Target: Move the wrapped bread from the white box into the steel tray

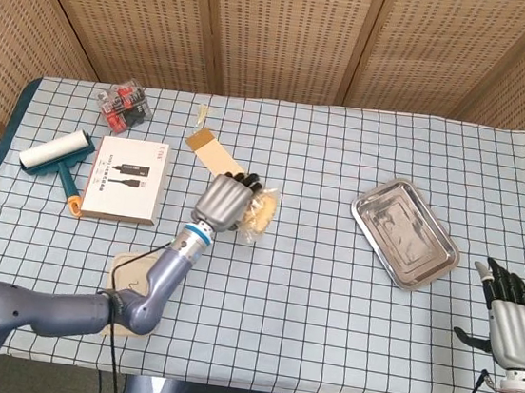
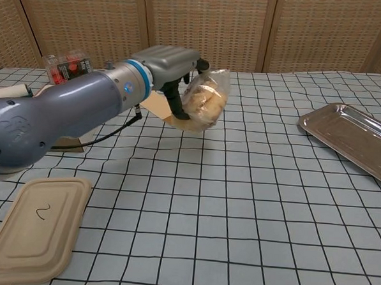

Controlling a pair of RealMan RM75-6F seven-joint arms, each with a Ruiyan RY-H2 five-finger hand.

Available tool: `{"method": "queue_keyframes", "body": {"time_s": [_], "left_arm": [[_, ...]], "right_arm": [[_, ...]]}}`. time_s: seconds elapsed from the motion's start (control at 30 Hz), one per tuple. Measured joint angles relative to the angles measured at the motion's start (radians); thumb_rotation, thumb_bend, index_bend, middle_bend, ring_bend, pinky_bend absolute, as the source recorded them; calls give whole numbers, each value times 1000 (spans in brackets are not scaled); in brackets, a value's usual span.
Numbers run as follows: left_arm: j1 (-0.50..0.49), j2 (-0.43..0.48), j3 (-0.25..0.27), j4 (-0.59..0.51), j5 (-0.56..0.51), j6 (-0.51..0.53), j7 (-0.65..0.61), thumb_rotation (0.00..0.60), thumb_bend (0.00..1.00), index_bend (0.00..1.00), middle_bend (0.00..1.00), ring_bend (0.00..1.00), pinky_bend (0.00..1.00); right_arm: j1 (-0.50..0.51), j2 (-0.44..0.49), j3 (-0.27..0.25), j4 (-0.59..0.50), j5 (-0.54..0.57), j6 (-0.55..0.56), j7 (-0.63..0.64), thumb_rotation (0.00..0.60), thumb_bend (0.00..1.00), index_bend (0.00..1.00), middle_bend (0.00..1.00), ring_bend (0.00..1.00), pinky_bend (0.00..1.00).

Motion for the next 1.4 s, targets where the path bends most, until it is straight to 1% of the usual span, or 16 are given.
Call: {"method": "queue_keyframes", "body": {"time_s": [0.03, 0.07, 0.1, 0.17, 0.33, 0.43, 0.53, 0.63, 0.7, 0.77, 0.87, 0.97, 1.07, 1.27, 1.4], "left_arm": [[-10, -9, -7, 3, -11, -10, 9, 600, 94, 36, 0, 0, 35], [-19, -16, -16, 1, -26, -21, 16, 600, 72, 10, 0, 0, 12], [-24, -17, -21, -4, -37, -28, 20, 600, 39, 0, 0, 0, 0], [-27, -14, -27, -22, -48, -34, 22, 600, 6, 0, 0, 0, 0], [-13, 25, -23, -65, -40, -31, 10, 600, 0, 0, 0, 0, 0], [5, 61, -12, -91, -23, -17, 5, 600, 4, 0, 0, 0, 0], [43, 113, 8, -142, 10, 21, -8, 600, 21, 0, 0, 0, 0], [103, 183, 40, -224, 72, 82, -37, 600, 24, 0, 0, 0, 0], [160, 242, 71, -276, 131, 145, -60, 600, 25, 0, 0, 0, 0], [229, 312, 110, -328, 192, 220, -83, 600, 25, 0, 0, 0, 0], [335, 421, 168, -396, 256, 321, -127, 600, 24, 0, 0, 0, 0], [442, 514, 228, -437, 300, 409, -182, 600, 24, 0, 0, 0, 0], [543, 585, 286, -463, 344, 485, -234, 600, 24, 0, 0, 0, 0], [715, 661, 386, -482, 403, 573, -357, 600, 24, 0, 0, 0, 0], [794, 686, 418, -467, 452, 625, -415, 600, 24, 0, 0, 0, 0]], "right_arm": [[0, 0, 0, 2, 3, -3, 1, 600, 88, 0, 0, 0, 0], [-1, 1, -1, 4, 6, -5, 1, 600, 88, 0, 0, 0, 0], [-1, 1, -1, 6, 7, -6, 1, 600, 87, 0, 0, 0, 0], [-3, 3, -2, 6, 9, -5, 0, 600, 88, 0, 0, 0, 0], [-7, 5, -3, 2, 10, 0, -5, 600, 88, 0, 0, 0, 0], [-8, 5, -4, -1, 10, 2, -12, 600, 88, 0, 0, 0, 0], [-7, 0, -7, -3, 8, -1, -26, 600, 88, 0, 0, 0, 0], [-3, -8, -10, -4, 7, -8, -36, 600, 88, 0, 0, 0, 0], [-1, -13, -13, -3, 6, -13, -47, 600, 88, 0, 0, 0, 0], [2, -21, -15, -3, 5, -16, -60, 600, 88, 0, 0, 0, 0], [5, -30, -15, -1, -4, -14, -64, 600, 86, 0, 0, 0, 0], [8, -39, -16, 1, -17, -7, -66, 600, 82, 0, 0, 0, 0], [11, -45, -16, 1, -24, -5, -72, 600, 81, 0, 0, 0, 0], [24, -68, -27, -4, -54, -12, -87, 600, 55, 0, 0, 0, 0], [51, -79, -27, -29, -75, -34, -120, 600, 41, 0, 0, 0, 0]]}}
